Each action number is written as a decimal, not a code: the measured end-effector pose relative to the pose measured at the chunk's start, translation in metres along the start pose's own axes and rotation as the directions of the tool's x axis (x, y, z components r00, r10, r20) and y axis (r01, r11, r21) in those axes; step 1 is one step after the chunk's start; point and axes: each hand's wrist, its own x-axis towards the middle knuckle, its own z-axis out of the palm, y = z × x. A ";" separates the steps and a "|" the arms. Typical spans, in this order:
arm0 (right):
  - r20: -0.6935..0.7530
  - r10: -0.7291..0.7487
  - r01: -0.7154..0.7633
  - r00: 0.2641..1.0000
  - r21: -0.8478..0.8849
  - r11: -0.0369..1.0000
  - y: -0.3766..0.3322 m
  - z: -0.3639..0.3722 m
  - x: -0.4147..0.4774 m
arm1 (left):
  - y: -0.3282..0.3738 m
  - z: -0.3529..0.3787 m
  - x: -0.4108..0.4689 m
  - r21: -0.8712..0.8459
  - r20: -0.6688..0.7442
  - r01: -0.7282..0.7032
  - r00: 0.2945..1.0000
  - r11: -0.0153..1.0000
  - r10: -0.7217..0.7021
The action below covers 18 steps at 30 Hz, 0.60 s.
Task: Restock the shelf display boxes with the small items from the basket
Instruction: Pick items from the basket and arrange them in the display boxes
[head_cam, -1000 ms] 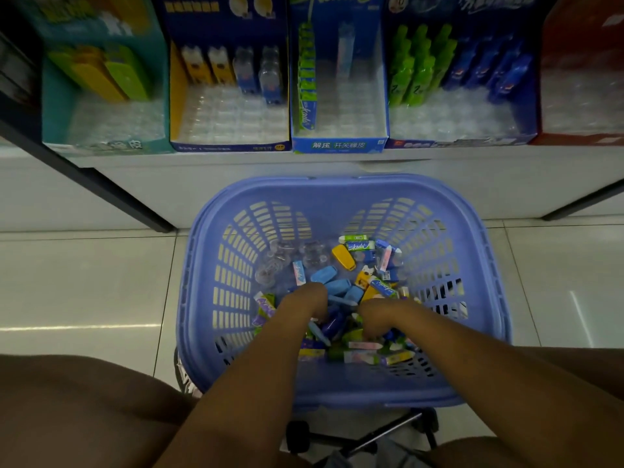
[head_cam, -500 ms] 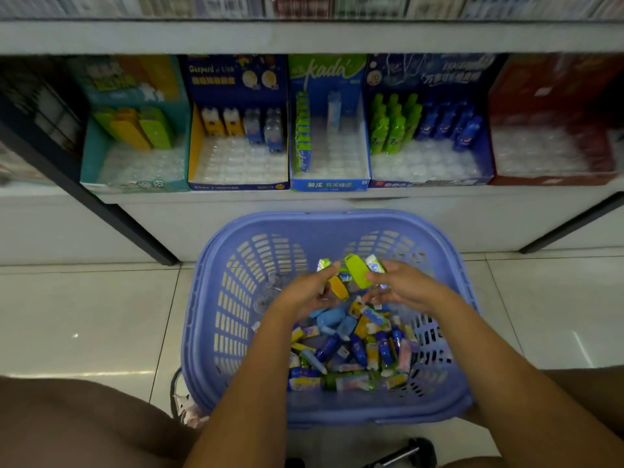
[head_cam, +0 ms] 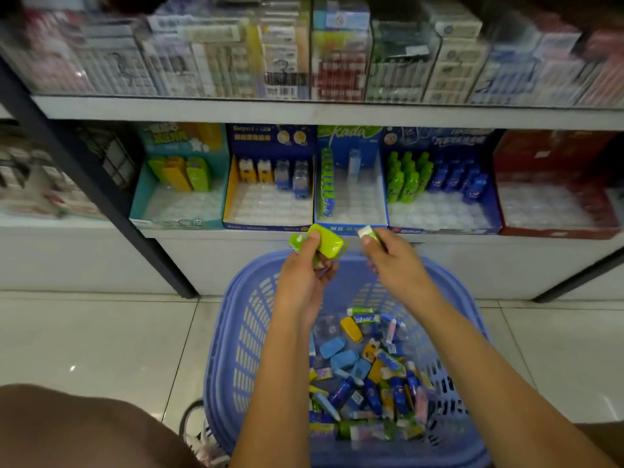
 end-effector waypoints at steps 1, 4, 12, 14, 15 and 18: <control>-0.048 -0.042 0.043 0.998 0.019 0.999 -0.004 0.003 0.000 | 0.002 0.004 -0.002 0.007 0.005 -0.010 1.000 1.000 0.010; -0.144 -0.115 0.128 0.983 0.086 0.988 -0.019 0.016 -0.003 | 0.008 0.010 -0.010 0.020 0.042 -0.042 0.998 0.999 0.041; 0.107 -0.295 0.283 0.950 0.109 0.953 -0.061 0.064 -0.008 | 0.050 -0.014 -0.014 -0.096 -0.147 -0.216 0.969 0.972 0.201; 0.189 -0.293 0.245 0.937 0.241 0.939 -0.072 0.077 -0.008 | 0.060 -0.025 -0.013 -0.120 -0.227 -0.271 0.944 0.955 0.239; 0.186 -0.293 0.241 0.938 0.258 0.936 -0.076 0.086 -0.007 | 0.064 -0.028 -0.013 -0.120 -0.251 -0.290 0.934 0.950 0.253; 0.096 -0.286 0.253 0.953 0.261 0.931 -0.086 0.113 -0.003 | 0.073 -0.036 -0.014 -0.145 -0.294 -0.287 0.926 0.947 0.236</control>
